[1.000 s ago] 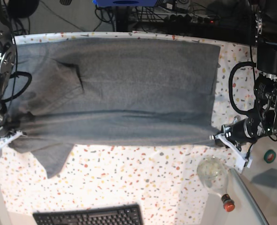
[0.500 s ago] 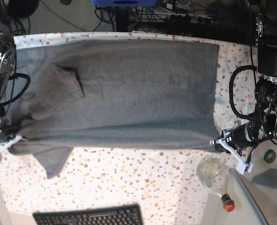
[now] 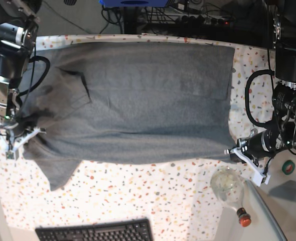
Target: Layout the t-shirt on the table in an organized manner, then fold the t-shirt properly
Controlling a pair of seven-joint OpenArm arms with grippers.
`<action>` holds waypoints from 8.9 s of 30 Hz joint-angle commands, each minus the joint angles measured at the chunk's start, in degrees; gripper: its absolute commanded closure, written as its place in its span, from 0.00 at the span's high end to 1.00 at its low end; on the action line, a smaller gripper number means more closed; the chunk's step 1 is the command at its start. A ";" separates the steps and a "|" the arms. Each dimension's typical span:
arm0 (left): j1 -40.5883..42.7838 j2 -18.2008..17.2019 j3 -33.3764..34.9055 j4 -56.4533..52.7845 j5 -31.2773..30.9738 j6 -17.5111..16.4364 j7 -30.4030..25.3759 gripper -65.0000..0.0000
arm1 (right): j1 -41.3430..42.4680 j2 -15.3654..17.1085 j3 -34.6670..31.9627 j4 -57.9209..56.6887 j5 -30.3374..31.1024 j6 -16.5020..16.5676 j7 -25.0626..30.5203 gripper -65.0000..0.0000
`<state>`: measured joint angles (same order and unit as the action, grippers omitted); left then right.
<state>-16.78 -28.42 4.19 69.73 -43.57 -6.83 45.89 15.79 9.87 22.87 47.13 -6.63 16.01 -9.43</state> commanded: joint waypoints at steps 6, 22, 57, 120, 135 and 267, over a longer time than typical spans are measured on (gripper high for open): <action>-1.29 -0.98 -0.10 0.73 -0.60 -0.16 -1.10 0.00 | -1.68 -0.86 0.47 7.94 0.44 0.21 -5.47 0.00; -1.29 -0.89 0.08 0.64 -0.52 -0.16 -1.10 0.00 | -11.79 -8.24 0.56 24.56 0.44 -0.14 -12.59 0.01; 0.03 -1.33 -0.45 0.55 -0.34 -0.16 -1.01 0.00 | 16.87 -2.35 -0.15 0.29 -16.00 0.12 -30.17 0.57; -0.15 -1.42 -0.71 5.56 -0.60 -0.16 2.77 0.00 | 15.64 -0.42 -2.79 -6.30 -15.83 0.12 -5.91 0.00; -0.76 -0.98 -4.93 5.91 -0.78 -0.16 5.67 0.00 | 15.46 5.56 -2.35 -20.45 -15.83 0.12 17.91 0.00; 35.10 10.71 -43.70 30.00 12.58 -16.33 10.16 0.93 | 6.67 -4.55 1.96 11.20 -2.90 6.28 -20.85 0.42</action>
<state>18.31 -16.71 -39.05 98.94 -30.94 -23.73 56.73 20.93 4.43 24.71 56.86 -9.74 22.76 -30.98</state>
